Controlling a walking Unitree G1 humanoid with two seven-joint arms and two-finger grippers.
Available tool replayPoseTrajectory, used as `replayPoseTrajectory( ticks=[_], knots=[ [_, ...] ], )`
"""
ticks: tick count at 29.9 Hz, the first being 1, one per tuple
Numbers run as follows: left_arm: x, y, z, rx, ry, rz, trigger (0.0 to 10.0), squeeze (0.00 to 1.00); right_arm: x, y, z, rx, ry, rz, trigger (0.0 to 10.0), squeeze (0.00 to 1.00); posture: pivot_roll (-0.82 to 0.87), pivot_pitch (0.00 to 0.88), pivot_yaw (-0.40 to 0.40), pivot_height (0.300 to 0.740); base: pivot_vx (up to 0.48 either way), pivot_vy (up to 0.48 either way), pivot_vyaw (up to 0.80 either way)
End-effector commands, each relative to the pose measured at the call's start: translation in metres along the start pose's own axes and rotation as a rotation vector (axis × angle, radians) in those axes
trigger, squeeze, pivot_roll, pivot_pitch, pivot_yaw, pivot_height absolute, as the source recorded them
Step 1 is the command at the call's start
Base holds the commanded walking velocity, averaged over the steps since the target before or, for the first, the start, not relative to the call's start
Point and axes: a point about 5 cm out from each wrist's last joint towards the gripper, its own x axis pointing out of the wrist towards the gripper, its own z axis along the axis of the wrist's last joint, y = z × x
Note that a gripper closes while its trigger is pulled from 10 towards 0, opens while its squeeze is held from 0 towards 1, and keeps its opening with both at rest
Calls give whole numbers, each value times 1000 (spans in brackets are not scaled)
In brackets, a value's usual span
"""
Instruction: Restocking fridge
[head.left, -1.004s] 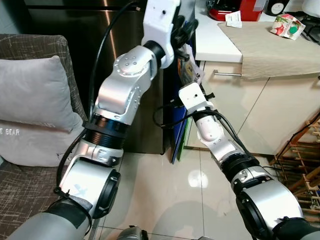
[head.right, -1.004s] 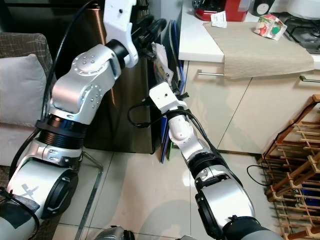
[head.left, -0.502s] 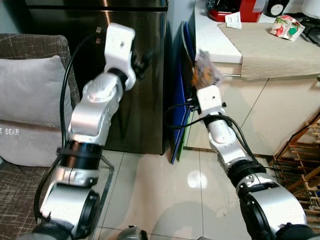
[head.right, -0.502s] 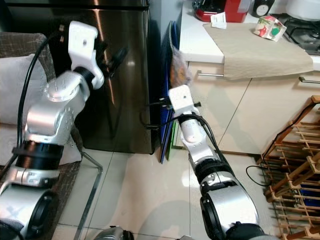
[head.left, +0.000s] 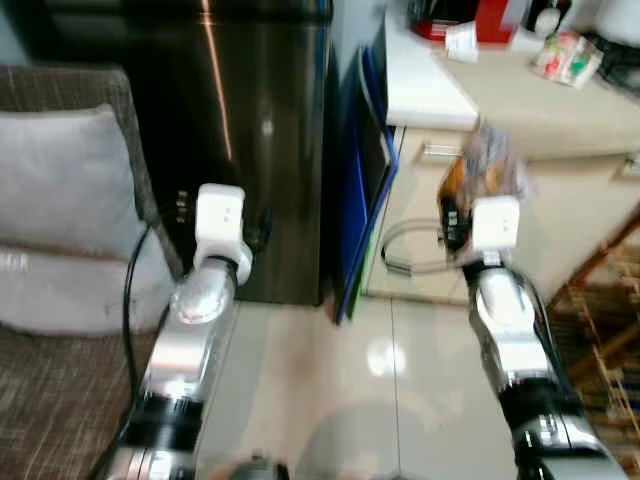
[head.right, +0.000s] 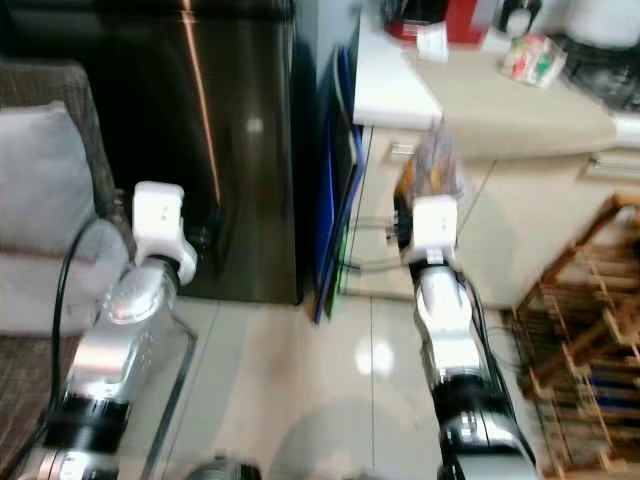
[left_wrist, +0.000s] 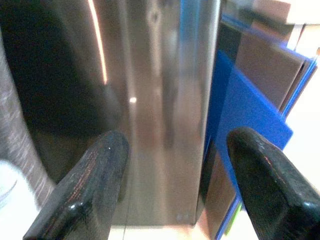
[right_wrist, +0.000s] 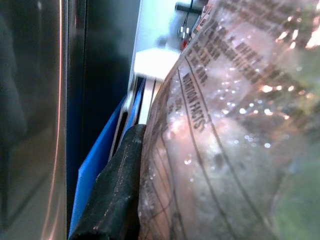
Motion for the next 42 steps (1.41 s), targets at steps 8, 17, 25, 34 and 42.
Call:
replayPoseTrajectory(
  ticks=[8, 17, 25, 34, 42],
  knots=[
    [3, 6, 17, -19, -98, 48, 10000, 0, 4, 4, 22, -9, -57, 1, 0, 0, -28, 30, 11, 736, 0, -60, 0],
    [4, 1, 11, -38, -86, 29, 10000, 0, 1, 0, 6, -9, 31, -14, 0, 0, -30, 27, 11, 736, 0, -480, 0],
    [12, -10, 17, -83, -117, -16, 10000, 0, 1, 4, 0, -25, 70, 7, 0, 0, -52, 4, 5, 736, 0, -480, 0],
    [16, -15, 23, -64, -135, -75, 10000, 0, 4, -4, 4, -24, 49, -38, 0, 0, -60, 4, 39, 736, 0, -480, 0],
    [19, -14, 25, -65, -142, -95, 10000, 0, 0, 0, -2, -15, 61, -44, 0, 0, -61, 0, 47, 736, 0, -480, 0]
  ],
)
